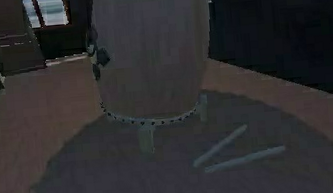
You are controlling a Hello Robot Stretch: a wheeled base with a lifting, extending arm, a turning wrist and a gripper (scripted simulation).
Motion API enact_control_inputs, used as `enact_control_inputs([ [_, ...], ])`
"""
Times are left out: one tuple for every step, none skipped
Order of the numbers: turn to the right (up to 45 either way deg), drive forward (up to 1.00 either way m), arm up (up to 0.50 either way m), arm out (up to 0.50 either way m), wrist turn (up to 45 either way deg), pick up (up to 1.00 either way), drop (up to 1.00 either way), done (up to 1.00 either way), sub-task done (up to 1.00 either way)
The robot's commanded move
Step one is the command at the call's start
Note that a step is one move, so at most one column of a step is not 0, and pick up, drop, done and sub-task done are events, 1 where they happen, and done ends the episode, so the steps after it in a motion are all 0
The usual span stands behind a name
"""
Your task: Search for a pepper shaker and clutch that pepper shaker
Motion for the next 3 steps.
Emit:
enact_control_inputs([
  [-33.0,0.0,0.0,0.0,0.0,0.0,0.0,0.0,0.0],
  [0.0,1.0,0.0,0.0,0.0,0.0,0.0,0.0,0.0],
  [0.0,1.0,0.0,0.0,0.0,0.0,0.0,0.0,0.0],
])
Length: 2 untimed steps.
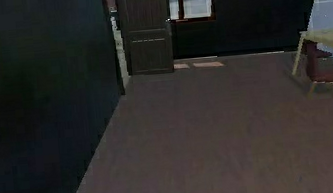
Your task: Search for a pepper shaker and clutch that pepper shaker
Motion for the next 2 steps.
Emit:
enact_control_inputs([
  [0.0,1.0,0.0,0.0,0.0,0.0,0.0,0.0,0.0],
  [-3.0,0.0,0.0,0.0,0.0,0.0,0.0,0.0,0.0],
])
